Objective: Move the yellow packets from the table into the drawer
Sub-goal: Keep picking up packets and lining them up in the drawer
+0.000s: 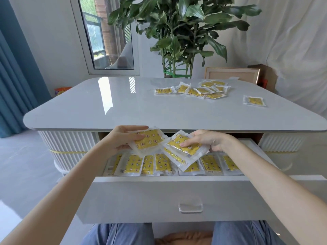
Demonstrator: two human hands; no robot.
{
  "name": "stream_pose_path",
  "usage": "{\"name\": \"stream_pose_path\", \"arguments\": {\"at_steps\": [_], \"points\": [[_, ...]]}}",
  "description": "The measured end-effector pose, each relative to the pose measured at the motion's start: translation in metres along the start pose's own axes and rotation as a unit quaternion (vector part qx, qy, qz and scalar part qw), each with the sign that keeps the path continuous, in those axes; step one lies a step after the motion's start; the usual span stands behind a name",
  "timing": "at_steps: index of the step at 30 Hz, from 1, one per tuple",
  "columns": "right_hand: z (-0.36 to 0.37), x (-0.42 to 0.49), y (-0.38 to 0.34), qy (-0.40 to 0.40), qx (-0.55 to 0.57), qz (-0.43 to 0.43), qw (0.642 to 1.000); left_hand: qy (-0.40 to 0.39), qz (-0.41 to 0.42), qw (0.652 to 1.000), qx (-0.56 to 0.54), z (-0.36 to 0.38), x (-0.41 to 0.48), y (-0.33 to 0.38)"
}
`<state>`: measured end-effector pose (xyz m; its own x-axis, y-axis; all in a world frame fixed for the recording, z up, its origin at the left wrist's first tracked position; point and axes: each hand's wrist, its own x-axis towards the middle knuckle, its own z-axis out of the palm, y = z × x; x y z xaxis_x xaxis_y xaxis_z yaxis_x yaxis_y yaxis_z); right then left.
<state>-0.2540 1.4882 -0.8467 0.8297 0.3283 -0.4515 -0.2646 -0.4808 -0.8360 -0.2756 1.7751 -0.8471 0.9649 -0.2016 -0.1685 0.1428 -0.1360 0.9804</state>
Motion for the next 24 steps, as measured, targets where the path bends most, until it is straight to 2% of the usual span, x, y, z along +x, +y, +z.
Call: {"name": "stream_pose_path", "arguments": {"at_steps": [8,15,20,24], "points": [[0.037,0.025,0.001,-0.014,-0.024,0.054,0.998,-0.05,-0.096,0.992,0.068,-0.032,-0.013,-0.02],[0.07,0.059,-0.005,0.02,-0.046,0.083,0.995,0.049,-0.141,0.985,0.088,-0.039,0.001,-0.046],[0.087,0.082,-0.009,0.037,-0.043,0.08,0.995,0.124,-0.148,0.963,0.19,-0.044,0.014,-0.059],[0.094,0.095,-0.011,0.043,-0.027,0.091,0.995,0.12,-0.143,0.928,0.321,-0.047,0.017,-0.059]]}}
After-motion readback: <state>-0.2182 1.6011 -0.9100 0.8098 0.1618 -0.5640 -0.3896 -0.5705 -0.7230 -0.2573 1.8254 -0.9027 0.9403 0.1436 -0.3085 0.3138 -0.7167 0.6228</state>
